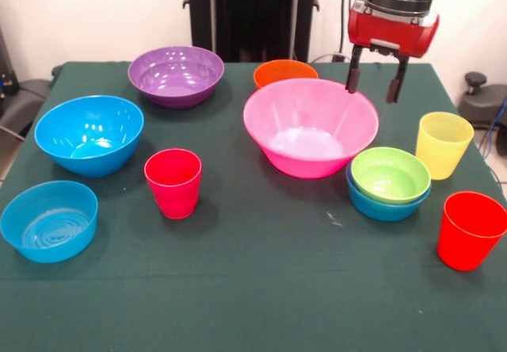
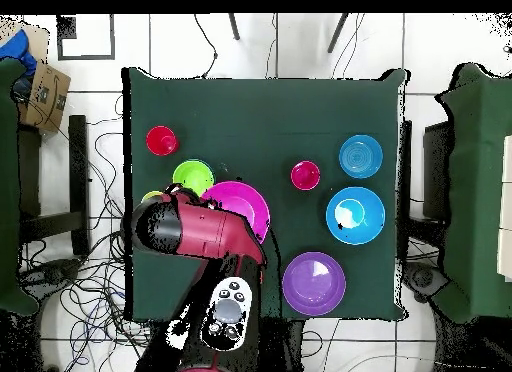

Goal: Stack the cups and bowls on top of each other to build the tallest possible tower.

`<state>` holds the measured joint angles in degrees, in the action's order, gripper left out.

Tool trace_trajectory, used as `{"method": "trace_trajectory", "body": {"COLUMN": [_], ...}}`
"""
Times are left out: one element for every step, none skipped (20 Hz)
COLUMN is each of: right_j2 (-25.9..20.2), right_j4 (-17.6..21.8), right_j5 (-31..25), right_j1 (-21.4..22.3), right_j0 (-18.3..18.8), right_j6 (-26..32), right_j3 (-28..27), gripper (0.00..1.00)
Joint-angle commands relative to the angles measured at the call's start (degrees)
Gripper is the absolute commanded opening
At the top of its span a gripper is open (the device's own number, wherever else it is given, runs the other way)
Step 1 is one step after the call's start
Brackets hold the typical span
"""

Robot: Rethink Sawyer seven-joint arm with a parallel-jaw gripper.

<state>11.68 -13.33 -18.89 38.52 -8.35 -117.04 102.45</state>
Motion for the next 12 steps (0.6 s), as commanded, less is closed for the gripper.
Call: {"method": "trace_trajectory", "body": {"right_j2": [-4.5, -4.9, -5.3, -5.5, -5.9, -6.1, -6.4, -6.5, -6.9, -7.2, -7.3, -7.5], "right_j4": [0.3, 0.3, 0.4, 0.3, 0.3, 0.2, 0.2, 0.1, 0.2, 0.2, 0.3, 0.6], "right_j5": [0.7, 0.7, 0.9, 0.8, 0.9, 0.8, 0.9, 0.8, 1.2, 1.3, 1.1, 1.1], "right_j1": [0.3, 0.4, 0.7, 0.9, 1.2, 1.3, 1.7, 1.8, 1.9, 2.0, 2.2, 2.2], "right_j0": [2.5, 2.7, 3.1, 3.2, 3.6, 3.7, 3.9, 3.9, 4.1, 4.3, 4.6, 5.0], "right_j6": [-7.1, -6.9, -6.6, -6.7, -6.5, -6.6, -6.5, -6.5, -6.5, -6.4, -6.1, -5.6], "right_j3": [3.8, 3.8, 4.3, 4.3, 4.6, 4.6, 5.0, 5.0, 5.4, 5.5, 5.4, 5.4], "gripper": [1.0, 1.0, 1.0, 1.0, 1.0, 1.0, 1.0, 1.0, 1.0, 1.0, 1.0, 1.0]}}
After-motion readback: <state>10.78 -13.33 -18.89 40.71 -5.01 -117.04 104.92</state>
